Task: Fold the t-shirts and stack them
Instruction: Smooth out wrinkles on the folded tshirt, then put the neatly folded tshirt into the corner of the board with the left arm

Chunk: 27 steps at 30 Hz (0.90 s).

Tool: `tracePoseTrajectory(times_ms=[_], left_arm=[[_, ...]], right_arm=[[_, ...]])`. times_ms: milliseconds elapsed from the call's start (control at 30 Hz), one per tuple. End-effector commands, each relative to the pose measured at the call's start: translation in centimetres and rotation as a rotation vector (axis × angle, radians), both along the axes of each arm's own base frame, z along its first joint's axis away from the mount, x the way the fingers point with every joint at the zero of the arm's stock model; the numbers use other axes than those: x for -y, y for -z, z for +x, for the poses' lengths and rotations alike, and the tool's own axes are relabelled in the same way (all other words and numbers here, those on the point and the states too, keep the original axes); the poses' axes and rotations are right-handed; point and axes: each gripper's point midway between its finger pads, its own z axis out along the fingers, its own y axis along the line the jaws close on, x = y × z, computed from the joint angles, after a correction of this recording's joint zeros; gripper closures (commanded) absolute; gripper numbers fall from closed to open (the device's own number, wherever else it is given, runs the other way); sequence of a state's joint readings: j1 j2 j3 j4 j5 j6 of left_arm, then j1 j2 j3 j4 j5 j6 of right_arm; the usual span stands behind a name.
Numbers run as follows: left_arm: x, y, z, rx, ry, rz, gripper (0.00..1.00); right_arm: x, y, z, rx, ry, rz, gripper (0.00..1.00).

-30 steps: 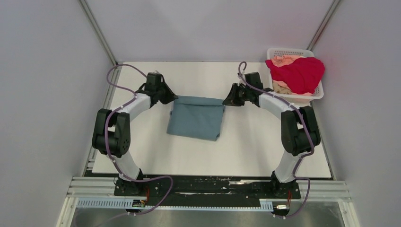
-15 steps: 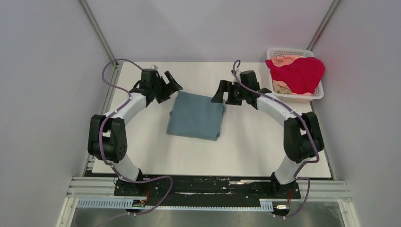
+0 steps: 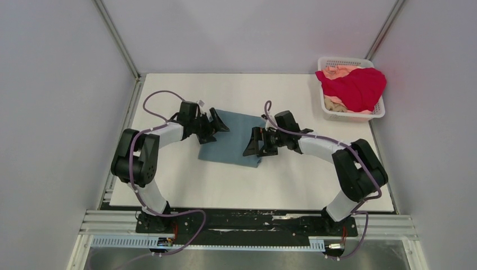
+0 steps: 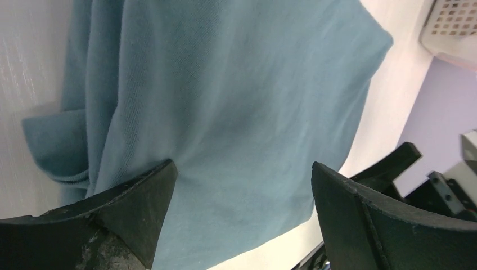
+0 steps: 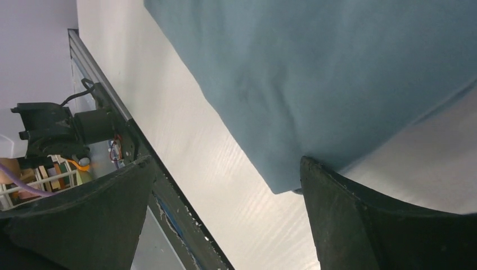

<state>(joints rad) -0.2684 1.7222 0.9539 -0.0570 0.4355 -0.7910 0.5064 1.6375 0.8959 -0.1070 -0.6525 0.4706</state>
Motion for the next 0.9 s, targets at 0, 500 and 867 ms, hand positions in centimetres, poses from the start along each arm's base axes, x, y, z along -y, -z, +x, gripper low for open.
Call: tracePoseTrajectory(times_ms=[0, 500, 867], left_arm=[[-1.0, 1.9, 0.1, -0.025, -0.025, -0.002, 0.00], [-8.1, -3.7, 1.0, 0.215, -0.203, 0.285, 0.00], [-7.1, 1.0, 3.6, 0.052, -0.095, 0.330, 0.09]], right_arm=[[1.0, 1.2, 2.0, 0.026, 0.067, -0.014, 0.00], [4.3, -3.9, 4.4, 0.243, 0.227, -0.097, 0.00], [7.0, -5.8, 3.6, 0.294, 0.333, -0.153, 0.00]])
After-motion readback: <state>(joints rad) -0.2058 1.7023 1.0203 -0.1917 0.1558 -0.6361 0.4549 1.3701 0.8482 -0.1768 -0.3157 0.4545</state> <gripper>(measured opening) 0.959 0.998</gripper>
